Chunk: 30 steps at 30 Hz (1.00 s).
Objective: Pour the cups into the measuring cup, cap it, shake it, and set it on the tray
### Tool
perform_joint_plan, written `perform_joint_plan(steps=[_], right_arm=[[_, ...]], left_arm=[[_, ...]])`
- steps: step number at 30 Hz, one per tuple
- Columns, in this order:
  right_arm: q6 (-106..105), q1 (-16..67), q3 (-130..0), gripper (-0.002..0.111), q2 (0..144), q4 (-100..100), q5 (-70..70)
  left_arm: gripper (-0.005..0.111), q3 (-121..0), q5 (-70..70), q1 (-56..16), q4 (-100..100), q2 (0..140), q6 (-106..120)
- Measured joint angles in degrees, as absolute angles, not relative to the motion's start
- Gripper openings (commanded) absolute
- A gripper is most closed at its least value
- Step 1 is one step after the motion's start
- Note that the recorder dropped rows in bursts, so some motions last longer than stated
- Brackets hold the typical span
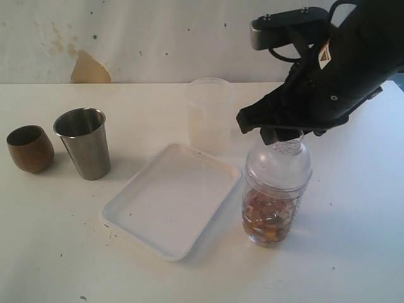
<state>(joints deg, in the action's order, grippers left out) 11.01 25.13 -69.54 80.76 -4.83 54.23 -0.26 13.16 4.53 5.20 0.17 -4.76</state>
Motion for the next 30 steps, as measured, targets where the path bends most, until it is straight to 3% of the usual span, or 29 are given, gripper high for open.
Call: perform_joint_plan(steps=[7,14,18,22,23,30], right_arm=[[11.01,25.13,-70.27,0.06,80.76,-4.6,54.34],[11.01,25.13,-70.84,0.058,80.76,-4.6,55.2],[10.9,25.13,-72.99,0.044,80.65,-4.6,55.68],[10.79,25.13,-74.76,0.004,79.29,-4.6,55.76],[10.65,25.13,-74.9,0.0,78.91,-4.6,55.76],[9.45,25.13,-73.12,0.0,78.92,-4.6,55.8]], left_arm=[[0.0,-0.26,13.16,4.53,5.2,0.17,-4.76],[0.0,-0.26,13.16,4.53,5.2,0.17,-4.76],[0.0,-0.26,13.16,4.53,5.2,0.17,-4.76],[0.0,-0.26,13.16,4.53,5.2,0.17,-4.76],[0.0,-0.26,13.16,4.53,5.2,0.17,-4.76],[0.0,-0.26,13.16,4.53,5.2,0.17,-4.76]])
